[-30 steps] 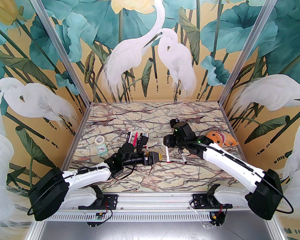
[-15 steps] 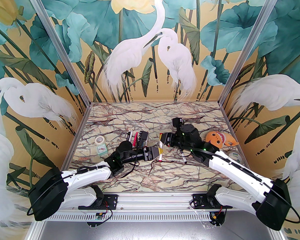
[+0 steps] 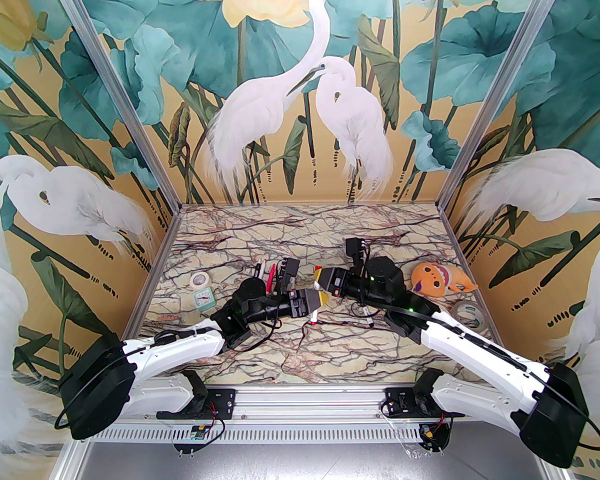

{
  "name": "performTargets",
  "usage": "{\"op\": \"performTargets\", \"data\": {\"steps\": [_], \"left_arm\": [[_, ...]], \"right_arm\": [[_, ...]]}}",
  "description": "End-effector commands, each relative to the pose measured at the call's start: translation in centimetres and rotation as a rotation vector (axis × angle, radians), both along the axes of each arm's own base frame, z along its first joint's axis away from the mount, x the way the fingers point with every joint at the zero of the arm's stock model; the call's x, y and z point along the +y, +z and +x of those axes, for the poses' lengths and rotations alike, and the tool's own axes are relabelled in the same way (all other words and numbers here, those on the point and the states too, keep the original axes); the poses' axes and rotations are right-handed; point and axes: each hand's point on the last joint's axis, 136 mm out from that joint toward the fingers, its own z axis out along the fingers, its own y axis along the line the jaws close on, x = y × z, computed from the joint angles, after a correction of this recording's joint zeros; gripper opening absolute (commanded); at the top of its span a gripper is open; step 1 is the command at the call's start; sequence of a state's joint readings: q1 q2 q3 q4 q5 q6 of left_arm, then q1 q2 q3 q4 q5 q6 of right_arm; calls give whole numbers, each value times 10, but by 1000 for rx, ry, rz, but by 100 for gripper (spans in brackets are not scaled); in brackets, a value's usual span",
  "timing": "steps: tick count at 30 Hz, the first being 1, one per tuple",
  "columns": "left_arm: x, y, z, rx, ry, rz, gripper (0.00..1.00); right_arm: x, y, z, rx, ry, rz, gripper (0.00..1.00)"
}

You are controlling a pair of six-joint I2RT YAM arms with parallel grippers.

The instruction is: Open the pen caps

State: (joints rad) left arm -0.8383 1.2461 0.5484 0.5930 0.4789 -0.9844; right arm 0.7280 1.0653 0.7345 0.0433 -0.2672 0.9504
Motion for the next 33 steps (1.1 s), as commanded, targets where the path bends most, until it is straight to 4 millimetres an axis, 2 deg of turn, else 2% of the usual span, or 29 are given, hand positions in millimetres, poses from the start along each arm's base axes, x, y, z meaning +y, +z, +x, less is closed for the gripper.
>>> {"op": "performTargets", "data": {"steps": [1, 8, 14, 21, 28, 33], "left_arm": [[-5, 8, -1, -7, -18, -15, 48], [-5, 5, -2, -16, -24, -5, 35], [-4, -5, -3, -35, -30, 34, 16], [1, -8, -17, -142, -81, 61, 14], [5, -12, -30, -215, -149, 130, 14], [4, -13, -38, -232, -192, 135, 14]], "right_arm": [[4, 10, -6, -16, 18, 61, 24], [4, 8, -8, -15, 6, 84, 24], [1, 6, -10, -10, -8, 82, 25], [-7, 2, -12, 19, -20, -11, 44], [-17, -8, -15, 69, -40, -100, 53], [-5, -6, -20, 72, 7, -101, 58]]}}
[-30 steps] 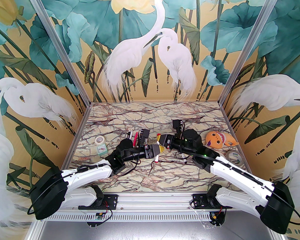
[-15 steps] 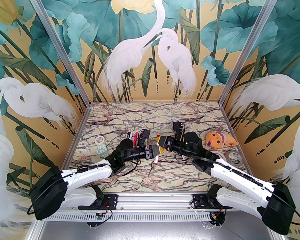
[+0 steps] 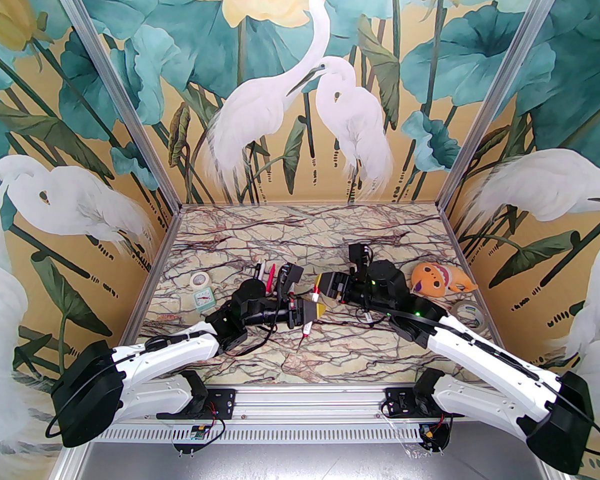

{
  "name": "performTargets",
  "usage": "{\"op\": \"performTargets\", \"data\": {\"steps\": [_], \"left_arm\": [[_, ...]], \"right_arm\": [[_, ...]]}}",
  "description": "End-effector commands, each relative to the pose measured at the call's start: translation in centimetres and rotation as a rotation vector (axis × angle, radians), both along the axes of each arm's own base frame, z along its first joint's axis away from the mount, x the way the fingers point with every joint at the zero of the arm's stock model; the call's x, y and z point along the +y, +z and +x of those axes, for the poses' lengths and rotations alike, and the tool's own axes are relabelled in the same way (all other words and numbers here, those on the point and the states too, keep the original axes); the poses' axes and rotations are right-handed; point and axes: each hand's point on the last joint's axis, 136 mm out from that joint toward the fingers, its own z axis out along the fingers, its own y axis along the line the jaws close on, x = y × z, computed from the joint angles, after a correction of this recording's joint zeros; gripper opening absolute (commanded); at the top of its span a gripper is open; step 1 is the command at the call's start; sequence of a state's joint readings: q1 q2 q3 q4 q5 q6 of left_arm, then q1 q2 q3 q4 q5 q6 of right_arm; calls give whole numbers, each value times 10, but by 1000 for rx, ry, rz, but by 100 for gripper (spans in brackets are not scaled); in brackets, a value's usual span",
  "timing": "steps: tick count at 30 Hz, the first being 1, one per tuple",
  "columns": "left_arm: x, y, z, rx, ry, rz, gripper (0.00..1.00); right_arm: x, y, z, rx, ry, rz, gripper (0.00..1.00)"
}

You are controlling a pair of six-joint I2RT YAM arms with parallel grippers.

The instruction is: Open the pen caps

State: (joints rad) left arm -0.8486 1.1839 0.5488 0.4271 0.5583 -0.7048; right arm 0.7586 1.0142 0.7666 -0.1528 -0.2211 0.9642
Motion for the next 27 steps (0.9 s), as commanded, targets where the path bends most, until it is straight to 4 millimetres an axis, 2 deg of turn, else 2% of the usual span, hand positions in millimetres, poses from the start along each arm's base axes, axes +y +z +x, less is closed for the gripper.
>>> {"op": "performTargets", "data": {"steps": [1, 4, 9, 16, 27], "left_arm": [[-1, -2, -13, -33, -72, 16, 13], [-3, -2, -16, -28, -93, 11, 11], [-2, -2, -13, -31, -72, 19, 10], [-2, -7, -15, -20, -74, 27, 10], [-3, -8, -16, -14, -73, 29, 8]], "right_arm": [[8, 6, -4, -11, 33, -24, 58], [15, 7, -5, -15, 43, -35, 58], [20, 6, -4, -19, 38, -53, 46], [21, 7, -5, -24, 38, -59, 35], [24, 1, -7, -9, 55, -64, 33]]}}
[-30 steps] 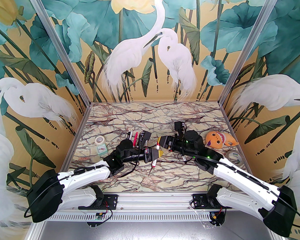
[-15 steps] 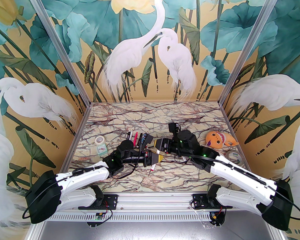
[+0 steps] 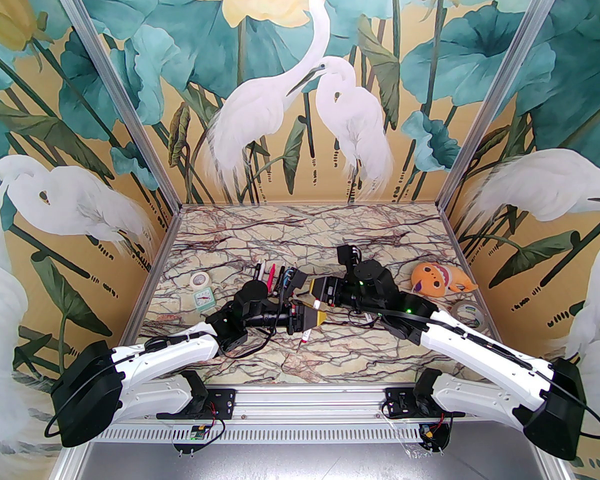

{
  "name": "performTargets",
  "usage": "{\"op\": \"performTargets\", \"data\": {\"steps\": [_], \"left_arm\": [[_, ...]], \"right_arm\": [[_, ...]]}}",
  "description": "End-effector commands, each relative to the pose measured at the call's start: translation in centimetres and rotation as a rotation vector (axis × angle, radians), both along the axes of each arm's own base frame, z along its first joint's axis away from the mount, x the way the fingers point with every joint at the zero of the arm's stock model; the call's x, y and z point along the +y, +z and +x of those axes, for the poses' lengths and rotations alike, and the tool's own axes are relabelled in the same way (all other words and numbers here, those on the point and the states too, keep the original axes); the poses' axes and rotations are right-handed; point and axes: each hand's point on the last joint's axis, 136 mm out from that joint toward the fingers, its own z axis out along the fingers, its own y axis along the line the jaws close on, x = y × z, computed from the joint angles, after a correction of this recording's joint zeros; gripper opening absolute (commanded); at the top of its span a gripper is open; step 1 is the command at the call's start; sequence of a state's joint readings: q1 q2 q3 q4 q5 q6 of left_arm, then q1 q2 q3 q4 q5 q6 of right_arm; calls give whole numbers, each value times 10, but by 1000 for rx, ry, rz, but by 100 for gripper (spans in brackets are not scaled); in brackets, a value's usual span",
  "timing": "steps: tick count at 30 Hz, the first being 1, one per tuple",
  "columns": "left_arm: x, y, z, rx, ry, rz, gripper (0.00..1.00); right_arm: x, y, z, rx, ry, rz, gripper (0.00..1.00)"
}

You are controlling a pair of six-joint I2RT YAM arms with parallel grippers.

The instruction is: Open the pen caps

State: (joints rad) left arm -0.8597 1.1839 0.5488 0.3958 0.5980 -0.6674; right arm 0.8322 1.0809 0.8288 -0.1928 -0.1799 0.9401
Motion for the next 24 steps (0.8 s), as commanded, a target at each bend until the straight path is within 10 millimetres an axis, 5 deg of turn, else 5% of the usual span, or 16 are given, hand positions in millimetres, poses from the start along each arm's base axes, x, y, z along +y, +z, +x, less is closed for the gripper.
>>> {"op": "performTargets", "data": {"steps": [1, 13, 24], "left_arm": [[-1, -2, -4, -6, -17, 6, 8], [-1, -6, -4, 6, -17, 19, 6], [-7, -43, -8, -16, 13, 236, 3]], "right_arm": [[4, 4, 1, -9, 11, -9, 33], [3, 1, 2, -10, -3, -27, 23], [-49, 7, 19, -56, -240, -153, 15]]}}
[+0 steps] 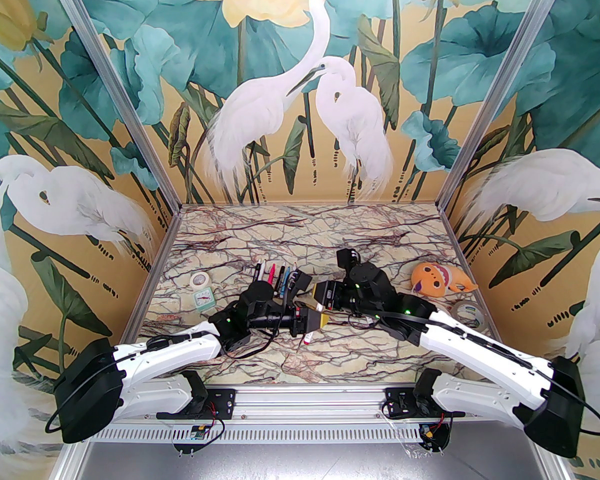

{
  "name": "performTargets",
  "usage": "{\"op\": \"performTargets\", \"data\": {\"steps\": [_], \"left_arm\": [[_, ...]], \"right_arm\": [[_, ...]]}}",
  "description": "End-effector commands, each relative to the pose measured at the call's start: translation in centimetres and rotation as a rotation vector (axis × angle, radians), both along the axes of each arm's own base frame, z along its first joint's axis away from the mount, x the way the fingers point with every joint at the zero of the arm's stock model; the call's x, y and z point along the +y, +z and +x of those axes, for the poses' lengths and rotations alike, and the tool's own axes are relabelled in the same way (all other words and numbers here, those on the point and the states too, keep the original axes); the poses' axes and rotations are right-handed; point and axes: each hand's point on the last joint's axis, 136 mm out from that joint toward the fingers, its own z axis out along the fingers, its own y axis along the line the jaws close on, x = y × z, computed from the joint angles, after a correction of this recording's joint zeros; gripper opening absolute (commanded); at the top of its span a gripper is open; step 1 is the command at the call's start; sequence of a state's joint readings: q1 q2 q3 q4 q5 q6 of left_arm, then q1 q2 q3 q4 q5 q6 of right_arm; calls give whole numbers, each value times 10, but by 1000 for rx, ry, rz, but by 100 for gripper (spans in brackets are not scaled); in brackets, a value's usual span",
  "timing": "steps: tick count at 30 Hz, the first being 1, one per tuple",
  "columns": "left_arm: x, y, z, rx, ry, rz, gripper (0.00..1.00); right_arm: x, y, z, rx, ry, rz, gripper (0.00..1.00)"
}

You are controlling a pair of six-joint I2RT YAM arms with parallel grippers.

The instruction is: Open the pen caps

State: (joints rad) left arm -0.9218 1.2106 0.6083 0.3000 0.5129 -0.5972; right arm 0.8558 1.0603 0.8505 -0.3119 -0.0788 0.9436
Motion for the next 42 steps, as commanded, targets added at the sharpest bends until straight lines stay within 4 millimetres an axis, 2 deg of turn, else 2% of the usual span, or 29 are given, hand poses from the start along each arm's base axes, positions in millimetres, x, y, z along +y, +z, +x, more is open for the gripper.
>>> {"op": "performTargets", "data": {"steps": [1, 8, 13, 21, 28, 31, 35, 38, 42], "left_arm": [[4, -41, -6, 28, 9, 177, 3], [-9, -42, -14, 16, -30, 185, 2], [-20, -26, -30, 62, -126, 76, 1], [-26, 5, -46, 82, -229, -55, 0], [-27, 9, -49, 83, -251, -58, 0], [-24, 7, -41, 62, -196, -34, 0], [-12, 1, -19, 12, -40, 48, 0], [-2, 0, -5, -18, 55, 92, 0], [7, 0, 2, -35, 112, 126, 1]], "right_arm": [[-39, 17, 22, -75, -193, -73, 14], [-61, 25, 26, -88, -290, -55, 14], [-52, 50, 23, -205, -181, 34, 14], [-57, 81, 16, -307, -54, 162, 13], [-62, 94, 17, -348, -25, 203, 13], [-71, 85, 25, -316, -74, 107, 13], [-90, 66, 34, -280, -112, -75, 14], [-113, 41, 40, -182, -144, -225, 15], [-143, 8, 54, -79, -193, -369, 15]]}}
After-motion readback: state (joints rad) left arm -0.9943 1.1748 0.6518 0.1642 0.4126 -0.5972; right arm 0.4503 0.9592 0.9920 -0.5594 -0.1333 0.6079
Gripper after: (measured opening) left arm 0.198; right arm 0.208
